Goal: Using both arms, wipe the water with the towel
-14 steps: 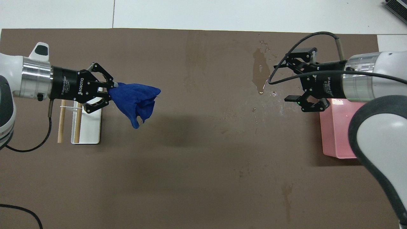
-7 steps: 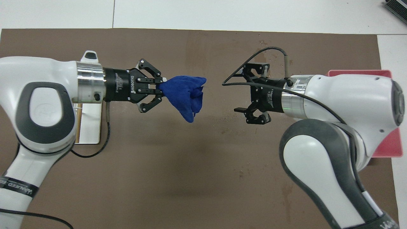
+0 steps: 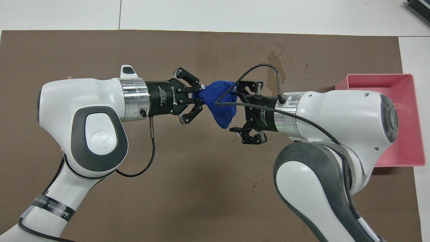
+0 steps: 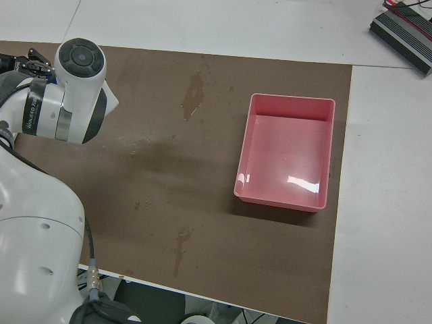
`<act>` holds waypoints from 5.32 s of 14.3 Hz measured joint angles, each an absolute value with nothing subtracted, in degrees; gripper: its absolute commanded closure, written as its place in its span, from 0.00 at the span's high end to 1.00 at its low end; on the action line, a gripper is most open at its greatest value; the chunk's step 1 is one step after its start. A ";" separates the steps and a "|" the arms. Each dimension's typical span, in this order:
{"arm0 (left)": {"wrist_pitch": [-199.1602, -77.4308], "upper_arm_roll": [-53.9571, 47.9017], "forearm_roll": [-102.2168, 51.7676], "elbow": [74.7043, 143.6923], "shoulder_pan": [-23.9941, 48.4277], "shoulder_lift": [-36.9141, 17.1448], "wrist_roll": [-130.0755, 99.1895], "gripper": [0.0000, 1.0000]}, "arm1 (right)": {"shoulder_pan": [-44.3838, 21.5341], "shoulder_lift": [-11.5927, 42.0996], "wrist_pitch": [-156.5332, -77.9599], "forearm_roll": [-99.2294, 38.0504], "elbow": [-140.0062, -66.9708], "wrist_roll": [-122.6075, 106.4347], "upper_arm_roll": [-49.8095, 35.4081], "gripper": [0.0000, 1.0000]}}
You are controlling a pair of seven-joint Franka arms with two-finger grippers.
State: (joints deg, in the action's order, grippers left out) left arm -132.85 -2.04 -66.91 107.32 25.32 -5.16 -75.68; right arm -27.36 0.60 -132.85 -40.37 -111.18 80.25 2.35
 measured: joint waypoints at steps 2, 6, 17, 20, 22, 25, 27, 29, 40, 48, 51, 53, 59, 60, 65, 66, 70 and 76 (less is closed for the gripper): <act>-132.47 -1.88 -66.91 108.14 25.37 -4.39 -76.41 0.00 | -28.32 0.60 -132.93 -40.37 -111.46 80.25 2.43 1.00; -130.03 -1.79 -66.91 110.63 25.82 -2.18 -77.67 0.00 | -28.49 0.60 -133.01 -40.37 -111.40 80.25 2.48 1.00; -133.90 -1.92 -67.30 112.06 28.36 -0.47 -77.98 0.00 | -27.91 1.38 -133.96 -40.38 -109.88 80.25 2.95 0.00; -137.32 -1.90 -68.75 112.36 29.70 -0.49 -78.01 0.00 | -27.56 1.39 -134.22 -40.38 -109.80 80.25 3.09 0.00; -137.83 -1.92 -68.78 112.40 29.87 -0.50 -78.01 0.00 | -27.36 1.41 -134.22 -40.38 -109.80 80.19 3.09 0.00; -141.04 -1.87 -68.78 112.61 31.16 -0.49 -78.01 0.55 | -27.29 1.49 -134.31 -40.38 -109.77 79.53 3.36 0.00; -141.97 -1.88 -68.78 112.63 31.43 -0.41 -78.00 1.00 | -27.30 1.49 -134.31 -40.38 -109.69 78.26 3.40 0.00; -142.53 -1.54 -66.07 112.56 31.40 -0.14 -77.78 1.00 | -27.42 1.51 -134.28 -40.38 -109.66 77.14 3.07 0.00; -124.51 -0.58 -9.34 104.21 22.57 -0.75 -59.87 1.00 | -18.24 2.76 -120.52 -24.72 -111.52 28.73 3.57 0.00; -106.79 -0.07 -2.76 102.22 9.25 -0.01 -2.37 1.00 | -13.76 19.18 -138.82 -13.62 -112.27 2.87 3.57 0.00; -103.82 0.03 -2.69 102.07 4.52 0.94 8.11 1.00 | -14.11 23.50 -143.81 -13.50 -109.25 2.74 3.06 0.00; -102.00 0.05 -2.69 101.44 2.61 1.47 9.38 1.00 | -13.86 27.18 -144.00 -13.50 -104.04 2.74 3.09 0.00; -87.52 -1.09 -2.29 89.63 2.65 0.82 9.55 1.00 | -12.59 34.84 -143.91 -13.49 -93.15 2.73 3.23 0.00; -87.30 -1.28 -2.15 90.10 2.67 0.65 9.55 1.00 | -12.47 35.73 -143.90 -13.49 -91.84 2.73 3.24 0.00; -87.29 -0.90 -1.93 91.47 2.51 0.23 9.55 1.00 | -12.25 39.23 -143.86 -13.47 -86.66 2.73 3.31 0.00; -87.29 -0.91 -1.92 91.47 2.54 0.23 9.55 1.00 | -12.25 39.57 -143.86 -13.46 -86.16 2.73 3.31 0.00; -87.29 -0.97 -1.92 91.47 2.56 0.23 9.55 1.00 | -12.26 39.81 -143.75 -13.45 -85.79 2.73 3.30 0.00; -87.25 -1.01 -1.91 91.47 2.59 0.23 9.55 1.00 | -12.28 39.88 -143.75 -13.43 -85.68 2.73 3.30 0.00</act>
